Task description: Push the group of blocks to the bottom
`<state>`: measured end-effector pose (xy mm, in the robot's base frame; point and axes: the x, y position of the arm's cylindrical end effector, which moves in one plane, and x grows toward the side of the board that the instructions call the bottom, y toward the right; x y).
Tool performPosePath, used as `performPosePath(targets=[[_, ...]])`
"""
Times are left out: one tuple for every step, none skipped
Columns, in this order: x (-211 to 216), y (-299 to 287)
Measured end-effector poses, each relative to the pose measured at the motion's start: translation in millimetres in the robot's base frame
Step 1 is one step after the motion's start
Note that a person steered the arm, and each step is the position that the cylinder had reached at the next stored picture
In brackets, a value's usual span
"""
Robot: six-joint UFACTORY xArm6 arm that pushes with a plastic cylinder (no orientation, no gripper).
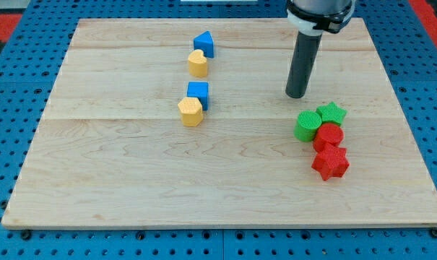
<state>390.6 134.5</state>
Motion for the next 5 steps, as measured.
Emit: performPosePath(targets=[[25, 7], [36, 7], [50, 3], [24, -12], [13, 0]])
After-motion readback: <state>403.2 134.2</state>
